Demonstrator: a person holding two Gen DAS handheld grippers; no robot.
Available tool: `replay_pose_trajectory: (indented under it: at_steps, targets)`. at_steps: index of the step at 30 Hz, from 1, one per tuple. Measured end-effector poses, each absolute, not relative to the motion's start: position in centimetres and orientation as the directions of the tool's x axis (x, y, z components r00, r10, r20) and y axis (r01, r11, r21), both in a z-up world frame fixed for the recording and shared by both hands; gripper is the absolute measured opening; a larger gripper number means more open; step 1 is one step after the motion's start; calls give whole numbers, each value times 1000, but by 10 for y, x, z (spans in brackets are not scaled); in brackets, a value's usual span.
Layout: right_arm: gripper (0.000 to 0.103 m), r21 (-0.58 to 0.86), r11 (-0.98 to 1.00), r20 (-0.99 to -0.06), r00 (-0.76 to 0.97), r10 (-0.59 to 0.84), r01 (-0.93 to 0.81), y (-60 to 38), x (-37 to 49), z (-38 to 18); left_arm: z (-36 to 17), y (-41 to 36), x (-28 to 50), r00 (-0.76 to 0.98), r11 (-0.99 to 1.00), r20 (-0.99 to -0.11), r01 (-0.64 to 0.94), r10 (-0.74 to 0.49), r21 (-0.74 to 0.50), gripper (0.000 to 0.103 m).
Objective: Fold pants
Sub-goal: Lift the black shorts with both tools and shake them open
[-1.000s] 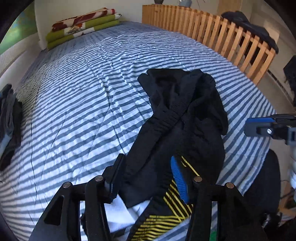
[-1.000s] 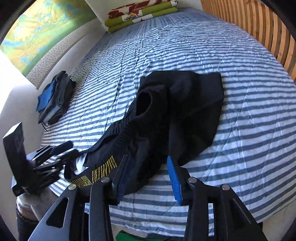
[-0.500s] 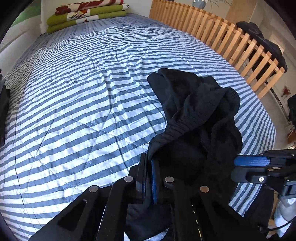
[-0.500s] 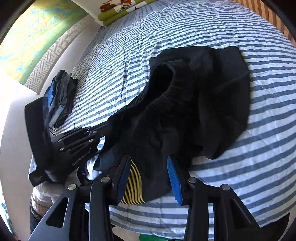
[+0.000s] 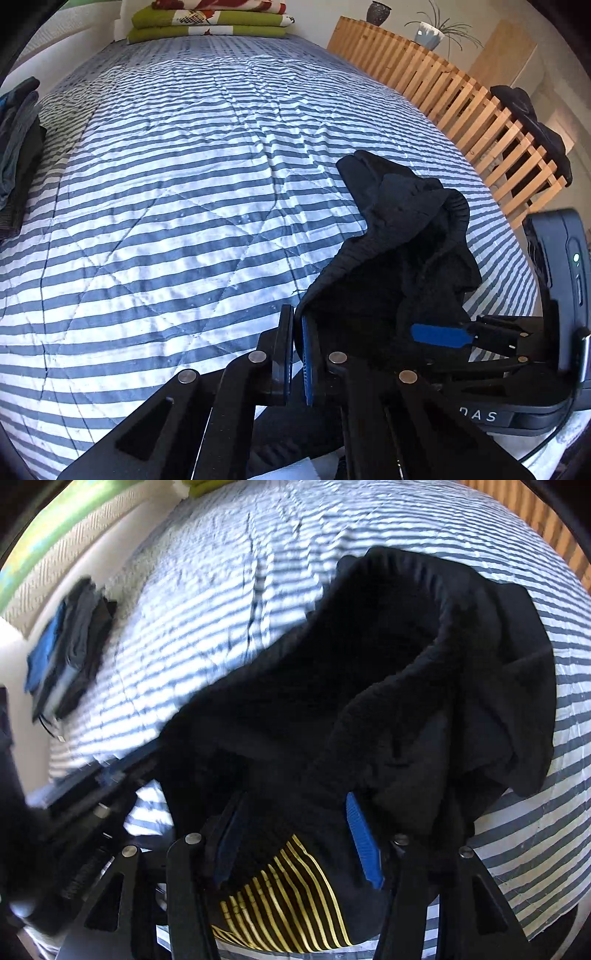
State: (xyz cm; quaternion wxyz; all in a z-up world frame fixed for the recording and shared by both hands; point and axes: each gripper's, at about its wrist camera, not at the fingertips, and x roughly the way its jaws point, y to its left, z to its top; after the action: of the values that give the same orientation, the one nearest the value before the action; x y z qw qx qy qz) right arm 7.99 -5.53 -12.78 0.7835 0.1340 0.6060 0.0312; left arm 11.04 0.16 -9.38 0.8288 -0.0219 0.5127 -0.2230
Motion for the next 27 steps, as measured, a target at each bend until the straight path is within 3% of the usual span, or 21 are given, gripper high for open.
replay_pose_trajectory:
  at_steps: [2,4,12,16,22,27]
  targets:
    - [19,200,978,-951,251,180,59,-54,72,-129,-83,15,104,399,904,-830,337,-390,-263,4]
    - [16,190,982,-954,242,179,24,-65,60,-125,-70,30,98,441,917,-818,312,-371,-248,4]
    - [12,171,983,-890,438,124,69,-165,3,-24,22,86,60,595,929,-713,250,-371,-274,3]
    - [12,187,981,-805,579,131,39,-188,-27,50,92,73,23,686,936,-640,302,-346,-183,3]
    - [11,88,996,-650,755,83,-33,-172,-72,149,211,69,-43,793,927,-488,357,-365,-114,3]
    - [11,107,993,-553,826,108,-58,-172,-97,212,268,74,-87,817,915,-422,393,-394,-93,4]
